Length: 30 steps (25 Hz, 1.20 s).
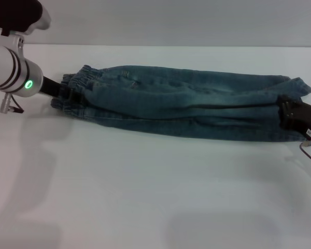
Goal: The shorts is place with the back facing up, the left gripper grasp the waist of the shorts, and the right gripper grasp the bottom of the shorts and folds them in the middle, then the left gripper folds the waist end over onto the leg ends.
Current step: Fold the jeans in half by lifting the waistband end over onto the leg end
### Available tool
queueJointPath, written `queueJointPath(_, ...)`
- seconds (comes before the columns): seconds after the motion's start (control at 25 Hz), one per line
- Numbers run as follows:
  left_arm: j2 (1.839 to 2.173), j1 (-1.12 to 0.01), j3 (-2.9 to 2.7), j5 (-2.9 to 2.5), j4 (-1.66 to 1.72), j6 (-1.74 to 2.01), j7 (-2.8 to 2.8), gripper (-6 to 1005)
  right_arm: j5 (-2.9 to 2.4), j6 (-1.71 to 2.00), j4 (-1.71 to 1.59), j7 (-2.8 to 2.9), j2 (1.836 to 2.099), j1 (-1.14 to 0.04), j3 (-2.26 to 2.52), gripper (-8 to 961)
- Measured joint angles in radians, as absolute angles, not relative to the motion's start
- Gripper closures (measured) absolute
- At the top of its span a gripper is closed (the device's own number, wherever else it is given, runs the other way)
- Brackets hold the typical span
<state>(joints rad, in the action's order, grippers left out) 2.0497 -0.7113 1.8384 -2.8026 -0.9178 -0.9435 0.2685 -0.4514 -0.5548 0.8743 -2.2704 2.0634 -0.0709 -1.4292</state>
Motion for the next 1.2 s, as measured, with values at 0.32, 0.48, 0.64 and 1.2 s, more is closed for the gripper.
queueJointPath(0.32,2.049,-0.711,1.862,-2.819,-0.913,-0.949,0.269,227,-0.453,-0.560,0.876,-2.265,2.063,-0.069,-1.430,953)
queueJointPath(0.48,2.050,-0.711,1.866,-2.820,-0.909,-0.950,0.273,229,-0.454,-0.569,0.877,-2.264,2.063,-0.068,-1.429,953)
queueJointPath(0.64,2.050,-0.709,1.866,-2.819,-0.908,-0.951,0.274,230,-0.454,-0.573,0.878,-2.264,2.063,-0.068,-1.428,953)
queueJointPath(1.2,2.054,-0.731,1.859,-2.813,-0.884,-0.962,0.279,236,-0.454,-0.573,0.880,-2.264,2.063,-0.063,-1.426,953)
